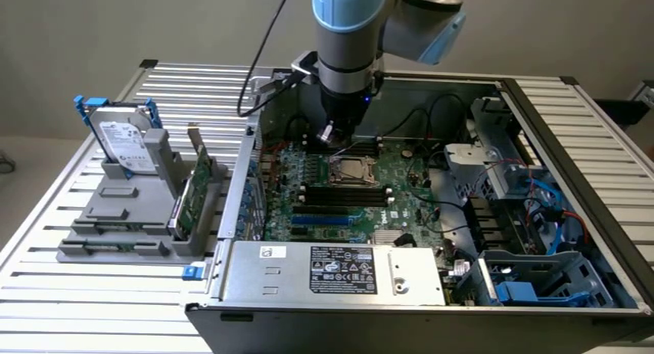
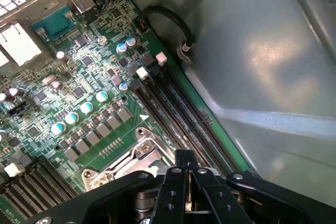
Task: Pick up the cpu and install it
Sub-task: 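Install the first cpu locking lever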
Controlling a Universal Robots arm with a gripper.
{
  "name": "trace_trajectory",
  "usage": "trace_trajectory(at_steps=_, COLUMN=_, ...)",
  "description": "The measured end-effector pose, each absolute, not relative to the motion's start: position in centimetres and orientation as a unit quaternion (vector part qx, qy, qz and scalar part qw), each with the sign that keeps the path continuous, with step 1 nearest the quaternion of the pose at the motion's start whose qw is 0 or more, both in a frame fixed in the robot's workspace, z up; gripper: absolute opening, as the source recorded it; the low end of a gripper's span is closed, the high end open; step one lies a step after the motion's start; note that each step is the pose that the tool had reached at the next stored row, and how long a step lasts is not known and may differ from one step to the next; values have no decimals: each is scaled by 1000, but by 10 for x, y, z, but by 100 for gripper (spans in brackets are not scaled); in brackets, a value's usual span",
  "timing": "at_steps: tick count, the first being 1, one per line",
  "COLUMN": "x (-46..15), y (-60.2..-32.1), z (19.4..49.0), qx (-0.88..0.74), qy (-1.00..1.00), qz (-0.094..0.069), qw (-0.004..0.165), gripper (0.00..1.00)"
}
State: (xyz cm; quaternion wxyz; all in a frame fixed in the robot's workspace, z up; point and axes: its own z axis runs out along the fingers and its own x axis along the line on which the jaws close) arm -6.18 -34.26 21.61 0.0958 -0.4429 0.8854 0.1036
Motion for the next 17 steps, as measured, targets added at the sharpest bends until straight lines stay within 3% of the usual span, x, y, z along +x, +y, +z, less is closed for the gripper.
trace_trajectory(at_steps=5, x=-62, y=-343, z=215, qx=-441, qy=883, qz=119, qw=104, gripper=11)
trace_trajectory(at_steps=17, x=-59, y=-357, z=213, qx=-439, qy=881, qz=138, qw=113, gripper=11)
